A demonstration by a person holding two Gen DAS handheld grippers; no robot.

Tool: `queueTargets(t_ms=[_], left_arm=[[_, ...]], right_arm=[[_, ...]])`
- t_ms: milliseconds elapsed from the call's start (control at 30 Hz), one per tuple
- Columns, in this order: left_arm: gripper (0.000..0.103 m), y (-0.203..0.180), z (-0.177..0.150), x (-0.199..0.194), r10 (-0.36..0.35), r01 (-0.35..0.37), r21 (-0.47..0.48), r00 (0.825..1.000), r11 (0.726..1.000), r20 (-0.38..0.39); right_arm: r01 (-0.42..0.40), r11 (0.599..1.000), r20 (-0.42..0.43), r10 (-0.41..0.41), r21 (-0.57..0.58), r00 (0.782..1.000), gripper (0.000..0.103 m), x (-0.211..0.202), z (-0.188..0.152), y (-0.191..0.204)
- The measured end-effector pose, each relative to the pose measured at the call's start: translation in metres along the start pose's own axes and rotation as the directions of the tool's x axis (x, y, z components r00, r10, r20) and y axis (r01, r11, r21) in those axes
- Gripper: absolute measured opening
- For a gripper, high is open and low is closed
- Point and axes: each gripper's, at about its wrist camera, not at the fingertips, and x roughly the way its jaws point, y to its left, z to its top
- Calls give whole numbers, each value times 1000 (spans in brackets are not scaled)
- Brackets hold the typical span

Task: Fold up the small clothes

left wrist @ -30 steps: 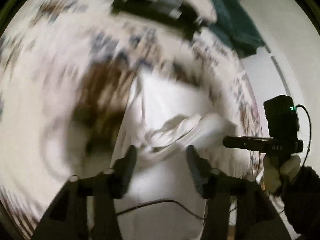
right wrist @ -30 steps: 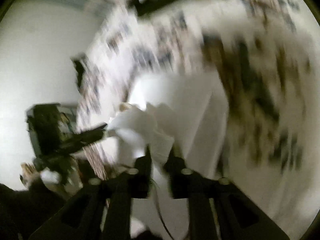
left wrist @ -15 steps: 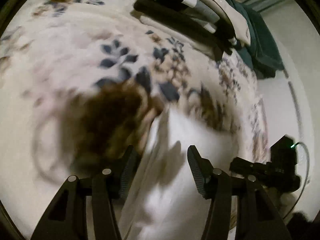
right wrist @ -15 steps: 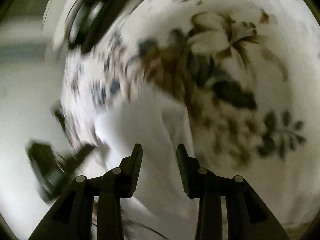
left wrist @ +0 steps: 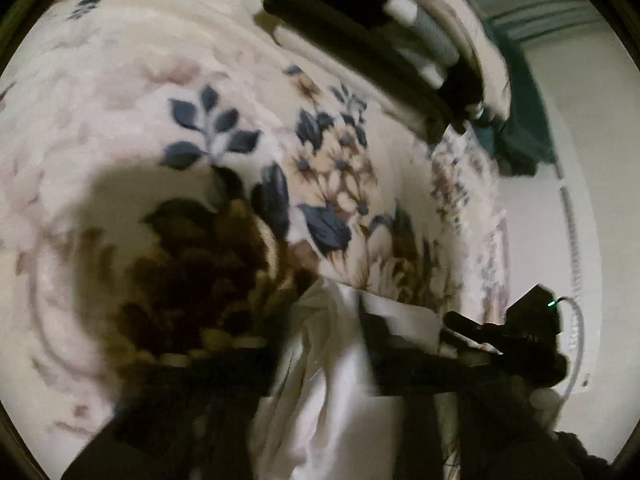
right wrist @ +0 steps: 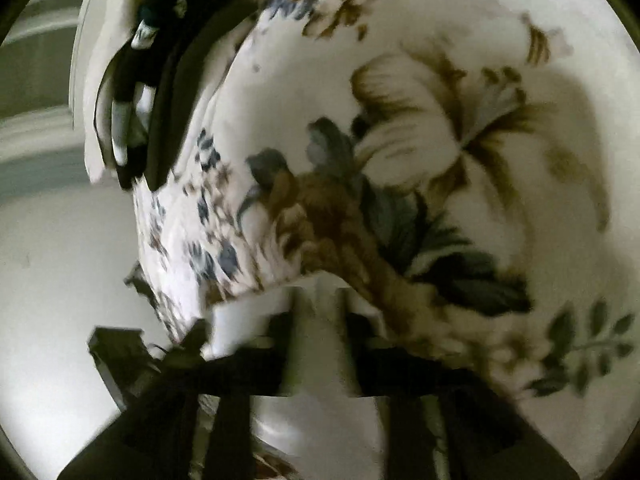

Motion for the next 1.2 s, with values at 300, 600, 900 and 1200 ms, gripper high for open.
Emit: queueTargets(t_ms=[300, 600, 900, 1200], left_arm=[[66, 6, -2, 57, -174, 176, 9, 980, 984, -93], [16, -26, 20, 39, -69, 76, 136, 996, 988, -52], [20, -34, 141, 73, -9, 21, 172, 998, 985, -67], [66, 10, 89, 1, -2, 3, 71, 1000, 997, -9]], right_arm=[[-240, 969, -181, 225, -63, 957, 78, 50, 12, -28], [-181, 961, -145, 153, -207, 977, 19, 55, 16, 31], [-25, 965, -61, 10, -261, 998, 20, 81, 118, 122], [58, 976, -153, -91, -210, 984, 55, 40, 67, 101]])
